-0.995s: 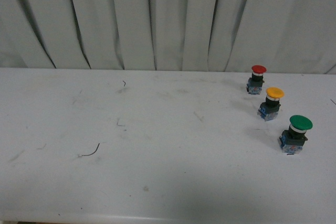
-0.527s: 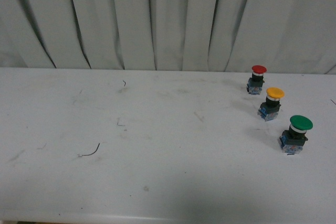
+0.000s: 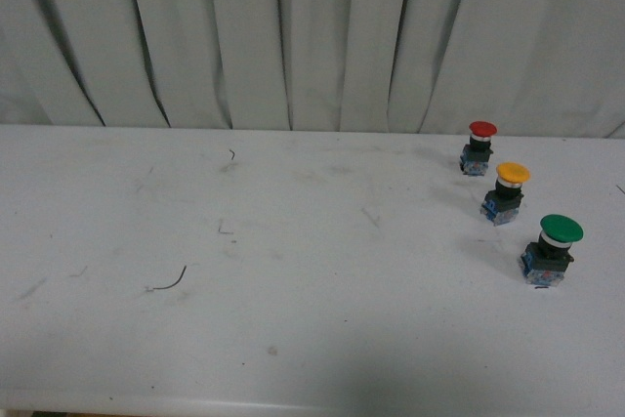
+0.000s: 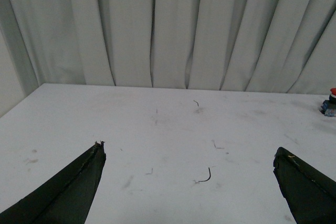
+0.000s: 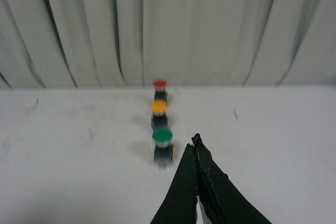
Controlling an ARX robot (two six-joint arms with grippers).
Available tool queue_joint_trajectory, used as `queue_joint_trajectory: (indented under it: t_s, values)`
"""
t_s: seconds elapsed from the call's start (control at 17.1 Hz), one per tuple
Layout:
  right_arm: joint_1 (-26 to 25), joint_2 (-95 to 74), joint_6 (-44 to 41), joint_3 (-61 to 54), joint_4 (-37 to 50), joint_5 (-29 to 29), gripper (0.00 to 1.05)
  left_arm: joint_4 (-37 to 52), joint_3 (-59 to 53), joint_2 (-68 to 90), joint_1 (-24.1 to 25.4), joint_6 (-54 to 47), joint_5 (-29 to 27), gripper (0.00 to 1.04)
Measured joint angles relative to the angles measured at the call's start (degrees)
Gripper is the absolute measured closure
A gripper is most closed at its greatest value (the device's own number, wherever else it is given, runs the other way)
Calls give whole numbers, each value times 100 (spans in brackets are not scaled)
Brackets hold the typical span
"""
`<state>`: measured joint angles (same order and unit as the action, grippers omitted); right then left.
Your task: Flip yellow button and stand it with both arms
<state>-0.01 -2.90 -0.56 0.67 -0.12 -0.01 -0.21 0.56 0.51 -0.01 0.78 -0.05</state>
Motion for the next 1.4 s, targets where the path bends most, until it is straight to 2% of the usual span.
queue_joint_trajectory:
  t_s: [0.35,0.41,0.76,0.82,1.05,1.4]
  values:
    - [0,269,11,0,-7,2,103,0,0,0,0,0,2,7]
    - [0,269,11,0,-9,2,98,0,0,0,0,0,2,7]
    - [0,269,11,0,-7,2,23,0,0,0,0,0,2,7]
    - [0,269,11,0,-9,2,18,0,0,0,0,0,2,7]
    - [0,269,15,0,-7,2,4,0,0,0,0,2,2,7]
    - [0,269,13,0,-7,2,6,0,0,0,0,0,2,7]
